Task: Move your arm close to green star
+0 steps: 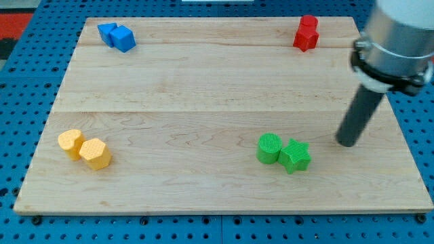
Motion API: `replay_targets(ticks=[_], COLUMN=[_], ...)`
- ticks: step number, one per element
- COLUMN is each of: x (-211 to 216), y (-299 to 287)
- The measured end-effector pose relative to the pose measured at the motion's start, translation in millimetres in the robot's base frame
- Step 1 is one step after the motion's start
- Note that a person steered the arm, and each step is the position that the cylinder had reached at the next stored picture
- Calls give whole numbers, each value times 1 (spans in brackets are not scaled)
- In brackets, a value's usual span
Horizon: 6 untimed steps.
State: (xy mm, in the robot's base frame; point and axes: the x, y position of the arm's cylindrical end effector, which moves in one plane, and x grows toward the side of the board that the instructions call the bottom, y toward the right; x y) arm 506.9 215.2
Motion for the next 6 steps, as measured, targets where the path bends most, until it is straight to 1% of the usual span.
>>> replay_targets(ticks=[1,2,3,5,6], x=[2,35,70,77,77], y=[33,50,50,49,26])
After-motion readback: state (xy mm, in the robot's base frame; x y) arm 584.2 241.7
